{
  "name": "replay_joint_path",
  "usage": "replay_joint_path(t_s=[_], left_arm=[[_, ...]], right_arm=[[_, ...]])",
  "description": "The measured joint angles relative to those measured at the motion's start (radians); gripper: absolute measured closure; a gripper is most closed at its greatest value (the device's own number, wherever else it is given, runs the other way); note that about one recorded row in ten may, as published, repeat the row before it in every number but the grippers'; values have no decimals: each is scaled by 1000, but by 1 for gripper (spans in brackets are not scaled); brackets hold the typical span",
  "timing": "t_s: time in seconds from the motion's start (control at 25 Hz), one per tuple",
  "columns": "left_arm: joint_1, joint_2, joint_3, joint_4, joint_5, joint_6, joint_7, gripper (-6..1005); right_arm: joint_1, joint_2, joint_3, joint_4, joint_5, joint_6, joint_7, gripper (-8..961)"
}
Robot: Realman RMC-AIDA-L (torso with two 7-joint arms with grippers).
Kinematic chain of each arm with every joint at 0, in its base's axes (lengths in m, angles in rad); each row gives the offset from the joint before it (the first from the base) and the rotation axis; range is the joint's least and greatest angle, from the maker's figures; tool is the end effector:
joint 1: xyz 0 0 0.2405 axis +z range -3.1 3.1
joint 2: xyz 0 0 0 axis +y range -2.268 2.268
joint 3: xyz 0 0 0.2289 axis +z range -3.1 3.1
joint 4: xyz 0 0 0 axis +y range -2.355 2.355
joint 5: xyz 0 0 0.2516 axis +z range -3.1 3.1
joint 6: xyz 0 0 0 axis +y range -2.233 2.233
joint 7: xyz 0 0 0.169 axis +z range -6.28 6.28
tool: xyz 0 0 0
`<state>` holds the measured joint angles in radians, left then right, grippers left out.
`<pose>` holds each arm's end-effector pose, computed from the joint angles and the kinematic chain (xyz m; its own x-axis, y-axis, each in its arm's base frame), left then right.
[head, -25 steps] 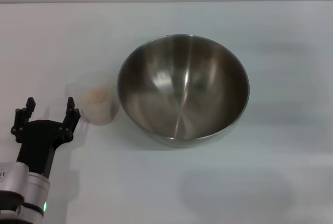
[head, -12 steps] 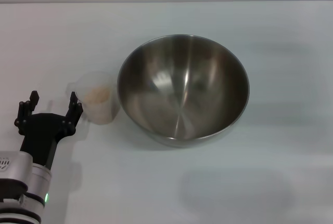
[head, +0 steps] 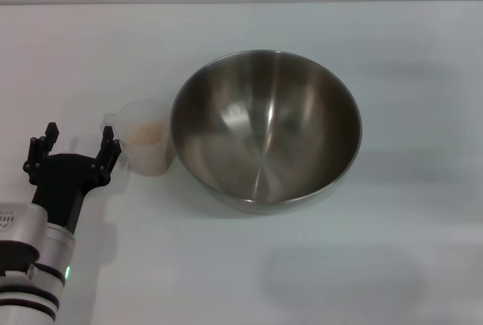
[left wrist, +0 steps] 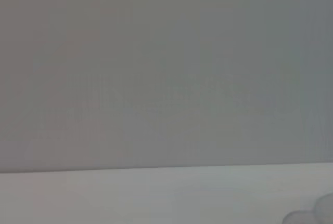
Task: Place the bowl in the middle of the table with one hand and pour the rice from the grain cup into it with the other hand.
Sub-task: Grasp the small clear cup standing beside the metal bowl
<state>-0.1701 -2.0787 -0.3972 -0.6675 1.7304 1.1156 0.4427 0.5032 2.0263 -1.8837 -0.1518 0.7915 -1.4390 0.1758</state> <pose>-0.2971 0.2779 -0.1152 0.7373 0.1293 0.6631 0.6736 -0.0648 -0.7363 0.3139 0.3860 0.0868 0.6038 0.4531 -0.6558 -0.7614 0.0843 -0.6428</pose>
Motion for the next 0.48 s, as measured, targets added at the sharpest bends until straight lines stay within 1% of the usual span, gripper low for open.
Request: replay_joint_path(t_s=[0.16, 0.48], left_arm=[[-21, 0, 0, 27, 0, -6, -48, 169], [-38, 0, 3, 32, 0, -9, -63, 174]], right_arm=[[0, 0, 0, 0, 0, 1, 0, 619], [0, 0, 0, 0, 0, 7, -1, 619]])
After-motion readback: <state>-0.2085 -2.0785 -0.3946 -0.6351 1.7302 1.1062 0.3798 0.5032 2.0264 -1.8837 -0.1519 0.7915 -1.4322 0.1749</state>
